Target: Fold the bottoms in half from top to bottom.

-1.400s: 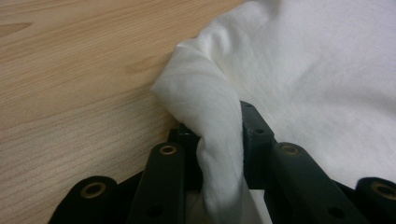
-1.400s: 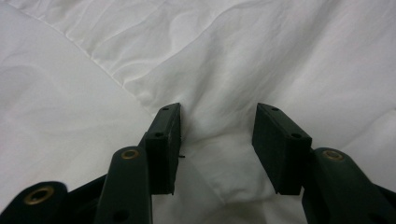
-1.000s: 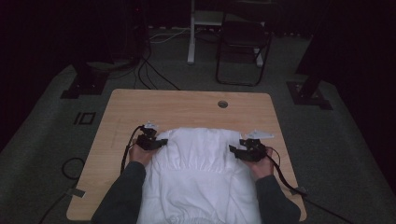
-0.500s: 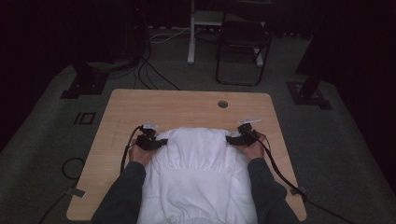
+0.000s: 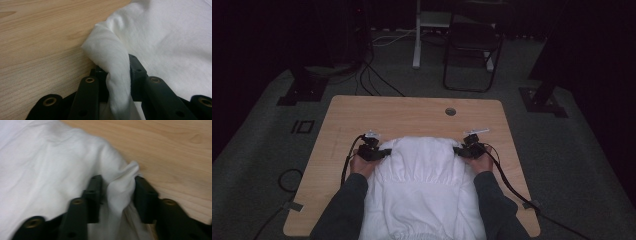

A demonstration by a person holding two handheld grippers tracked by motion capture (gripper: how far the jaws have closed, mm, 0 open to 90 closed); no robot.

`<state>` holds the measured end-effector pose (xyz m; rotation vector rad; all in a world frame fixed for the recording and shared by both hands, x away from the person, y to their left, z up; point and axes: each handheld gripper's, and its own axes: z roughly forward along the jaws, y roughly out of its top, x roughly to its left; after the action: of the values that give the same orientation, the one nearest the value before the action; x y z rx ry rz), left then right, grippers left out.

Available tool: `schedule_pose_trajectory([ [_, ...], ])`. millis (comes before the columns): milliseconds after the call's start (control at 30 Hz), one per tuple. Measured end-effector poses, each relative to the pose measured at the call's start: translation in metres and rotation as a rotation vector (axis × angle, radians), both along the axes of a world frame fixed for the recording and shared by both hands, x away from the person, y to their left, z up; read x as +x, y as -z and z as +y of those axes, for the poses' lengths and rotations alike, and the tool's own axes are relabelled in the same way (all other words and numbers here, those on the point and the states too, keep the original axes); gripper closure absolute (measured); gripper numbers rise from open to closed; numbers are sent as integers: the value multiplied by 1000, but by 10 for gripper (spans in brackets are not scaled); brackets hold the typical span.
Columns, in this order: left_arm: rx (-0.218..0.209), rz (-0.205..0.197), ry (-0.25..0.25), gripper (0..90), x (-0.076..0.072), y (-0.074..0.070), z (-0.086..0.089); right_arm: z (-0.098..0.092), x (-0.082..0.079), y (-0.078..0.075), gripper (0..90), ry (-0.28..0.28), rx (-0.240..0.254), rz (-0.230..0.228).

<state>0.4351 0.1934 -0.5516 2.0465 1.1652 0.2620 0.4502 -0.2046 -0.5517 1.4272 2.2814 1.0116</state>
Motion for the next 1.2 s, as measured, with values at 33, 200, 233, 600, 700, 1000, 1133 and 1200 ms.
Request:
schedule_pose_trajectory([
  [33,0,0,0,749,0,0,0,2,0,-1,676,-12,1,14],
  [200,-3,3,-1,750,0,0,0,4,-1,-1,784,-11,20,40],
  [233,-5,4,-3,750,0,0,1,4,-1,-1,791,-12,20,35],
  [600,-92,21,-30,800,8,-19,13,-7,-1,-14,819,10,8,-42],
  [700,-140,-24,-45,808,8,-35,18,-11,-2,-23,821,1,-16,-81],
  [1000,-182,-171,-44,811,14,-83,8,-31,4,-68,821,60,71,-194],
  [1133,-178,-226,-36,809,9,-102,3,-34,2,-96,821,67,104,-270],
  [1200,-179,-238,-20,808,2,-103,5,-35,-4,-98,820,46,98,-289],
])
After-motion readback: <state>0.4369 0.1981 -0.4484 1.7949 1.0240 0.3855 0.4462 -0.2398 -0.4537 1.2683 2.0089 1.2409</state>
